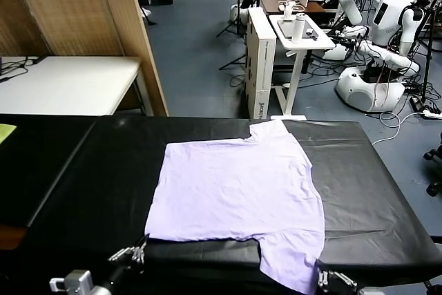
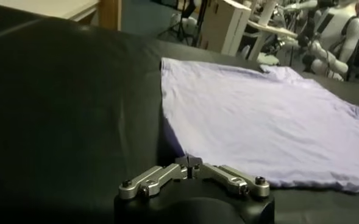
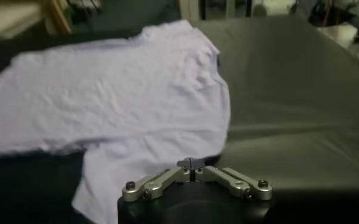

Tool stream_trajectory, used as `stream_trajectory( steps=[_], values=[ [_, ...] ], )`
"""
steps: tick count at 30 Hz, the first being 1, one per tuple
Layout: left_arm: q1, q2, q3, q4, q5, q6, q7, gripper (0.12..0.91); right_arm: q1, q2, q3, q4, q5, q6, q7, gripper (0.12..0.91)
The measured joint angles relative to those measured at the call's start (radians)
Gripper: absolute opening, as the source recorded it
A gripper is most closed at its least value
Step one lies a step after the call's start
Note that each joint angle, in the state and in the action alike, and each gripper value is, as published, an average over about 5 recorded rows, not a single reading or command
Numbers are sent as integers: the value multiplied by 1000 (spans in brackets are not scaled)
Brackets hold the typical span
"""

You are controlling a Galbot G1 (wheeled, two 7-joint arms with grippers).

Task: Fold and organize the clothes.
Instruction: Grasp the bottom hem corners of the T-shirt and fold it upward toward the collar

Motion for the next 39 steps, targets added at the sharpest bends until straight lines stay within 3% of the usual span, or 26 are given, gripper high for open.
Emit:
stream_trajectory(
  steps=[8, 15, 26, 39],
  values=[
    [-106, -30, 21, 38, 19, -6, 3, 148, 204, -63, -40, -137, 64, 47, -2, 139],
    [-218, -53, 42, 87, 35, -3, 3, 148, 376, -91, -82, -276, 66, 66, -11, 139],
    [-316, -50, 76, 175, 73, -3, 9, 148, 530, -94, -134, -434, 51, 82, -22, 139],
    [-392, -23, 84, 261, 74, -5, 13, 148, 602, -64, -182, -547, 12, 85, -25, 139]
  ],
)
